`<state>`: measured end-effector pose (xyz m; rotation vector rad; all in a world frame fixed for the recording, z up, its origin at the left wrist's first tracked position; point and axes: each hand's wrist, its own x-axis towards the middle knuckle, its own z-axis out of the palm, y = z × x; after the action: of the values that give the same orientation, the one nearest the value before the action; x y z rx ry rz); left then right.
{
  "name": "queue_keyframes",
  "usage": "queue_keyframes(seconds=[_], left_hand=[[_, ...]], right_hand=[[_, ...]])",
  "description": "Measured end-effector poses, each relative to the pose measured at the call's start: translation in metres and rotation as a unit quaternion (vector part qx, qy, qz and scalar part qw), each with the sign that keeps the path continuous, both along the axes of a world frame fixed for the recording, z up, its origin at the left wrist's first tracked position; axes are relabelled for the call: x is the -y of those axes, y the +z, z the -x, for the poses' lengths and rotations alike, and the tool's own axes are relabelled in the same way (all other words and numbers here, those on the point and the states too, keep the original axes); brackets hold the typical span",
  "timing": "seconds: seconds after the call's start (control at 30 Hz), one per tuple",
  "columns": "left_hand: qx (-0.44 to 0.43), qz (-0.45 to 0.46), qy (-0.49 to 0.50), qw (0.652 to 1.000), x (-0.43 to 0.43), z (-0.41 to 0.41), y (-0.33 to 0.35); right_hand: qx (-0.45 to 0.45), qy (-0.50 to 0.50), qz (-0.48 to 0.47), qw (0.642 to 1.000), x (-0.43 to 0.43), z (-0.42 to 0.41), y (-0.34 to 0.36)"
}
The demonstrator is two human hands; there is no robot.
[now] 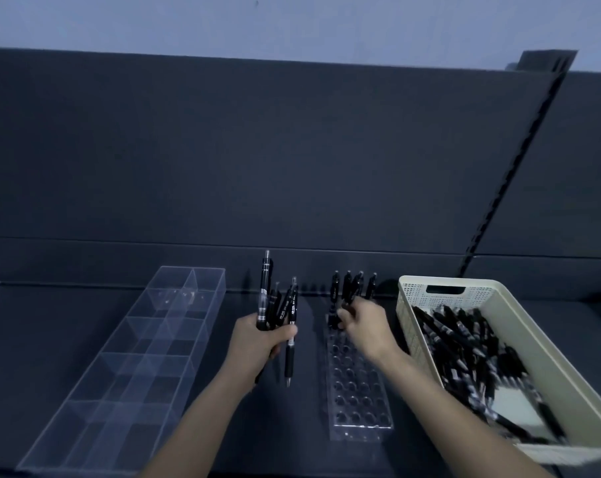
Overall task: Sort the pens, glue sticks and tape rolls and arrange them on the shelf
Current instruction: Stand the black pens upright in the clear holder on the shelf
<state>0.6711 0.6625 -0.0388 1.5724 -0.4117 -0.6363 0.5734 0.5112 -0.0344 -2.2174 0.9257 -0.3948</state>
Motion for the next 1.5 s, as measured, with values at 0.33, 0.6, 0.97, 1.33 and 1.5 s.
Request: queue_keyframes(seconds=[0.33, 0.6, 0.97, 1.33, 1.5], left_hand=[[0.011, 0.005, 0.002, 1.000, 0.006, 0.001, -0.005], [0.004, 0.010, 0.015, 1.000, 0.006, 0.004, -0.007], [-0.005, 0.017, 0.012, 1.000, 0.011, 0.007, -0.003], [0.006, 0.020, 0.014, 1.000, 0.008, 0.010, 0.000], [-0.007, 0.023, 0.009, 1.000, 0.007, 0.011, 0.003]], right_hand=[[-0.028, -0.016, 0.047, 0.998, -0.012, -0.006, -0.017], [-0.016, -0.038, 0.054, 0.998, -0.013, -0.006, -0.024], [-0.058, -0.016, 0.053, 0.997, -0.008, -0.006, -0.013], [-0.093, 0.025, 0.126, 0.987, -0.013, -0.005, -0.014], [-0.038, 0.006, 0.081, 0.996, -0.011, 0.005, -0.013]])
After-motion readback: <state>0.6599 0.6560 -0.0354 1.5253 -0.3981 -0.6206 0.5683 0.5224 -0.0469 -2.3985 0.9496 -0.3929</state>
